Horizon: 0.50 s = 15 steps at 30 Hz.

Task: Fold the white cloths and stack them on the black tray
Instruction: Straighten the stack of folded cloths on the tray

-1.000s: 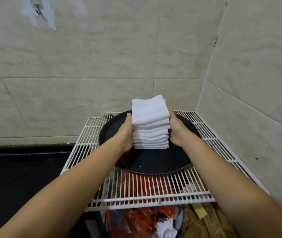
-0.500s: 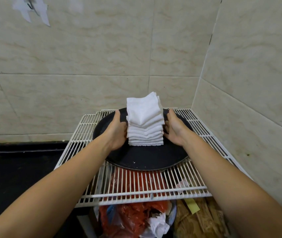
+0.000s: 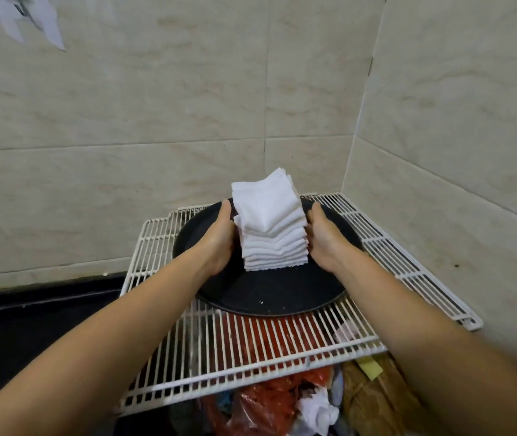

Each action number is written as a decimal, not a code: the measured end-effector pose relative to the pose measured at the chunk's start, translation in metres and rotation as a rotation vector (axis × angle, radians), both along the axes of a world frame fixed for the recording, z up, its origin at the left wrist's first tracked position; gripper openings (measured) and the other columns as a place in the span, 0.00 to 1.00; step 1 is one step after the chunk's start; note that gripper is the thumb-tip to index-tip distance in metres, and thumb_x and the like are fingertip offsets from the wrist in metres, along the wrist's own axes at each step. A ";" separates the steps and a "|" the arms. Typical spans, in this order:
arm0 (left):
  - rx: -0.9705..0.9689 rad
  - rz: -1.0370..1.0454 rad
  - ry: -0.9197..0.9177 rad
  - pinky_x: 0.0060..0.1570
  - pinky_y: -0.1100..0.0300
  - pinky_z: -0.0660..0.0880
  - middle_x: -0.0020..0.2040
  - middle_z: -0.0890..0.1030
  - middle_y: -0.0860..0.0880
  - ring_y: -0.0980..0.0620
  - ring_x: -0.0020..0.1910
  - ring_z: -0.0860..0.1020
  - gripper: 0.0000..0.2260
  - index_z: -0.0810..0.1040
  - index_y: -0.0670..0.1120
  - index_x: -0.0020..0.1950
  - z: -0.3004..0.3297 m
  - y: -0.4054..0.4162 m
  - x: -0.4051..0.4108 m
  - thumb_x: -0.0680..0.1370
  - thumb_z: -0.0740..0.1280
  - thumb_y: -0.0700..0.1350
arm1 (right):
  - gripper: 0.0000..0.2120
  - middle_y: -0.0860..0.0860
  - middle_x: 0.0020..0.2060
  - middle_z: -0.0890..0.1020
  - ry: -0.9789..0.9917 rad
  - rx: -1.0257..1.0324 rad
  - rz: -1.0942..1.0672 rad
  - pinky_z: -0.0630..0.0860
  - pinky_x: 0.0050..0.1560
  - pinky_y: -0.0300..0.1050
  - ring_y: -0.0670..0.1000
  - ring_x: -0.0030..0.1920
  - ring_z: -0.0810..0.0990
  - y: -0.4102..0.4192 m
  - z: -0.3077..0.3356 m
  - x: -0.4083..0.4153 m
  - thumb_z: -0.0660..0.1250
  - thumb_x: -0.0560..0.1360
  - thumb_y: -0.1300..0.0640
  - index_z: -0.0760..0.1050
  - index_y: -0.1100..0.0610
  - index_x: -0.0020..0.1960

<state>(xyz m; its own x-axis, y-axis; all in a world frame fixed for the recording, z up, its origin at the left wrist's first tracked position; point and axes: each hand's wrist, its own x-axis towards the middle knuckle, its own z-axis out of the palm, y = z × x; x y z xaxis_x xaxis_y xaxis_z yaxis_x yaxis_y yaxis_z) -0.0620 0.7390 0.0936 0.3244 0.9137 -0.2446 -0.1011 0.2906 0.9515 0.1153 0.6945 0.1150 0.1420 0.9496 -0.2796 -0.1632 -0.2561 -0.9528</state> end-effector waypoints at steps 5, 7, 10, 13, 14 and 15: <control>-0.007 -0.122 0.007 0.70 0.54 0.64 0.69 0.72 0.46 0.48 0.68 0.70 0.37 0.64 0.41 0.72 0.004 0.064 -0.019 0.78 0.40 0.67 | 0.28 0.53 0.70 0.71 0.010 -0.039 -0.398 0.64 0.72 0.53 0.54 0.68 0.71 -0.019 -0.017 -0.027 0.47 0.81 0.40 0.62 0.54 0.75; 0.006 -0.287 0.012 0.52 0.60 0.74 0.55 0.80 0.49 0.51 0.53 0.78 0.30 0.74 0.46 0.62 0.008 0.081 -0.017 0.80 0.42 0.63 | 0.27 0.49 0.75 0.62 0.045 0.001 -0.526 0.58 0.74 0.51 0.52 0.73 0.64 -0.026 -0.025 -0.043 0.46 0.81 0.42 0.52 0.50 0.78; -0.006 -0.553 0.016 0.37 0.63 0.76 0.44 0.84 0.52 0.54 0.42 0.82 0.22 0.81 0.50 0.49 0.015 0.094 -0.004 0.81 0.50 0.58 | 0.25 0.45 0.77 0.55 0.110 0.082 -0.671 0.55 0.74 0.49 0.50 0.75 0.59 -0.034 -0.029 -0.071 0.45 0.82 0.45 0.45 0.47 0.78; -0.054 -0.578 -0.014 0.45 0.57 0.74 0.50 0.83 0.50 0.51 0.48 0.81 0.21 0.79 0.48 0.53 0.019 0.105 0.005 0.80 0.53 0.60 | 0.26 0.45 0.77 0.55 0.135 0.120 -0.790 0.55 0.75 0.50 0.50 0.75 0.58 -0.023 -0.036 -0.094 0.46 0.82 0.45 0.43 0.46 0.78; -0.061 -0.584 -0.021 0.47 0.57 0.72 0.52 0.81 0.49 0.51 0.50 0.79 0.19 0.78 0.48 0.53 0.021 0.109 0.007 0.79 0.55 0.60 | 0.27 0.46 0.77 0.54 0.125 0.125 -0.833 0.54 0.76 0.52 0.51 0.76 0.58 -0.016 -0.038 -0.099 0.46 0.81 0.44 0.43 0.46 0.78; -0.063 -0.601 -0.024 0.48 0.57 0.70 0.52 0.78 0.49 0.51 0.50 0.76 0.16 0.77 0.49 0.52 0.022 0.113 0.008 0.76 0.60 0.60 | 0.28 0.46 0.77 0.53 0.109 0.133 -0.879 0.54 0.76 0.54 0.51 0.76 0.56 -0.009 -0.041 -0.104 0.46 0.81 0.42 0.42 0.46 0.77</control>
<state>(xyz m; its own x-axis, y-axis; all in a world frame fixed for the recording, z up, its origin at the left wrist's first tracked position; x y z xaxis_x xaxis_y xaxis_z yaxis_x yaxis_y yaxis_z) -0.0543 0.8522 0.1160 0.7855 0.5526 -0.2785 0.0773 0.3589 0.9302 0.0115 0.6858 0.0745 0.8127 0.5356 -0.2293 -0.3399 0.1162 -0.9333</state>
